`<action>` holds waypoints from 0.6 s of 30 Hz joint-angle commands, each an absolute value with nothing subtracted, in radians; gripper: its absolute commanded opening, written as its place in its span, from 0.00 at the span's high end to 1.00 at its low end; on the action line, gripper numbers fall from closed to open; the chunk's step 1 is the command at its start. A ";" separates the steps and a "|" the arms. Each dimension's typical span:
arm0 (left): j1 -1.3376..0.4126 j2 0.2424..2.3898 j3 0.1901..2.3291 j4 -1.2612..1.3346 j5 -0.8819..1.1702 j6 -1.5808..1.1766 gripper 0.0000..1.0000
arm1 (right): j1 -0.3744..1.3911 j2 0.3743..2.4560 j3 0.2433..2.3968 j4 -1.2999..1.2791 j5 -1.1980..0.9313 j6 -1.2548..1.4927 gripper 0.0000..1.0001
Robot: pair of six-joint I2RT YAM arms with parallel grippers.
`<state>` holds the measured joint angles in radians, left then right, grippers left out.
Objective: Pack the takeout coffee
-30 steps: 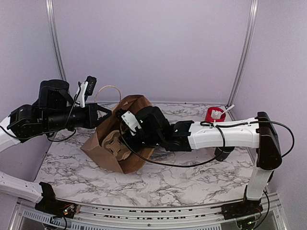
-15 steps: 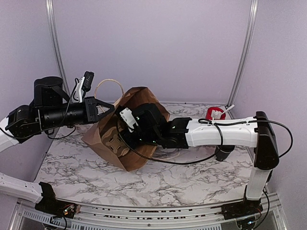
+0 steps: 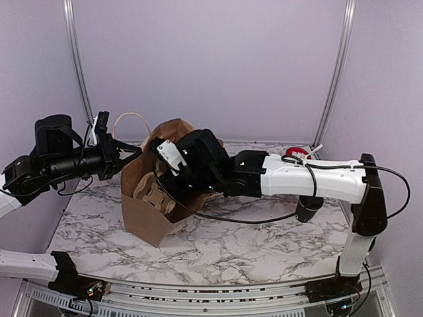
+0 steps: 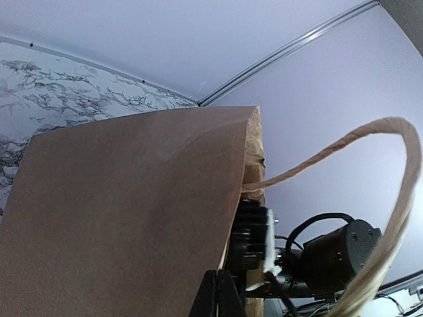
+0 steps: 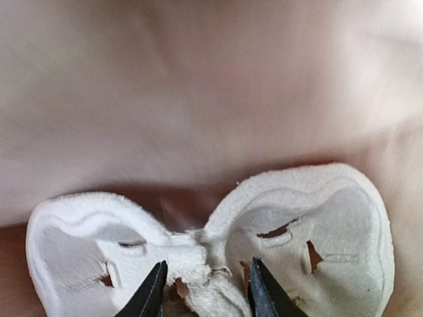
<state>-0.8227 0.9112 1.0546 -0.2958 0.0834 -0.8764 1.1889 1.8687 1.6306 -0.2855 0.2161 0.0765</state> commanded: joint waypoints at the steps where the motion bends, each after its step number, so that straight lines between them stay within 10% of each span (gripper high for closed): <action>1: -0.747 0.854 0.994 -0.213 0.210 -1.006 1.00 | 1.219 1.918 1.804 -0.395 0.181 0.075 0.61; 18: -0.578 0.799 0.884 -0.125 0.367 -1.058 1.00 | 1.232 2.080 2.010 -0.522 0.172 0.083 0.59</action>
